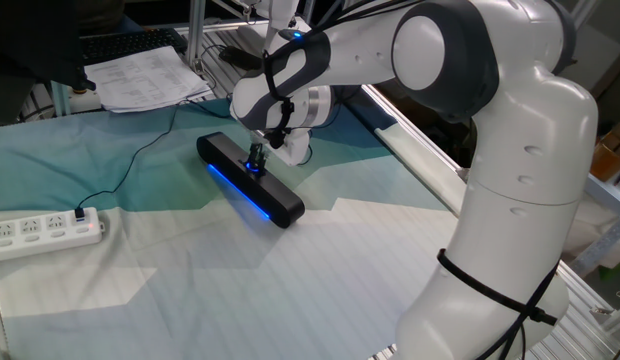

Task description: Turn the knob to decrease the volume of the speaker

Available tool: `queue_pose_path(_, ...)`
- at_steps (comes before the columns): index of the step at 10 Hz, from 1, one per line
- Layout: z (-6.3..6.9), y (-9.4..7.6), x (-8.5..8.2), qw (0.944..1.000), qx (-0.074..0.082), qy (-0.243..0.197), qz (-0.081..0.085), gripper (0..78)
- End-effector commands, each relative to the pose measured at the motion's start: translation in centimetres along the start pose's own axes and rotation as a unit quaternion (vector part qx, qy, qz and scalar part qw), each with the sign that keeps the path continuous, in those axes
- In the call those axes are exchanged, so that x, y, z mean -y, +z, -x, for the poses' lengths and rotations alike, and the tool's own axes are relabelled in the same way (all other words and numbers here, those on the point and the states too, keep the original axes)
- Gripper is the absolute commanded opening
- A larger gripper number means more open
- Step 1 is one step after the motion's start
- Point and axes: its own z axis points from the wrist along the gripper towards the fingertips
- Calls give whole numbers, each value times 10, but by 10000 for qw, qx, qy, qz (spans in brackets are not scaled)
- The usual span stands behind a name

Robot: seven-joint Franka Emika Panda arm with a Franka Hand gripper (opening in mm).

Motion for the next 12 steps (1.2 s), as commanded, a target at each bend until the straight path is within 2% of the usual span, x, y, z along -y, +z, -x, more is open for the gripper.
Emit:
queue_pose_path(1, -11, 13, 12, 9984, -15, -479, -302, 12)
queue_pose_path(3, -11, 14, 13, 9969, 97, -702, -355, 12)
queue_pose_path(6, -13, 13, 14, 9955, 92, -869, -364, 12)
queue_pose_path(7, -16, 15, 15, 9936, 152, -1049, -396, 12)
queue_pose_path(9, -19, 21, 16, 9917, 219, -1194, -422, 12)
queue_pose_path(10, -19, 33, 17, 9894, 279, -1361, -428, 12)
queue_pose_path(12, -19, 40, 16, 9879, 291, -1458, -452, 12)
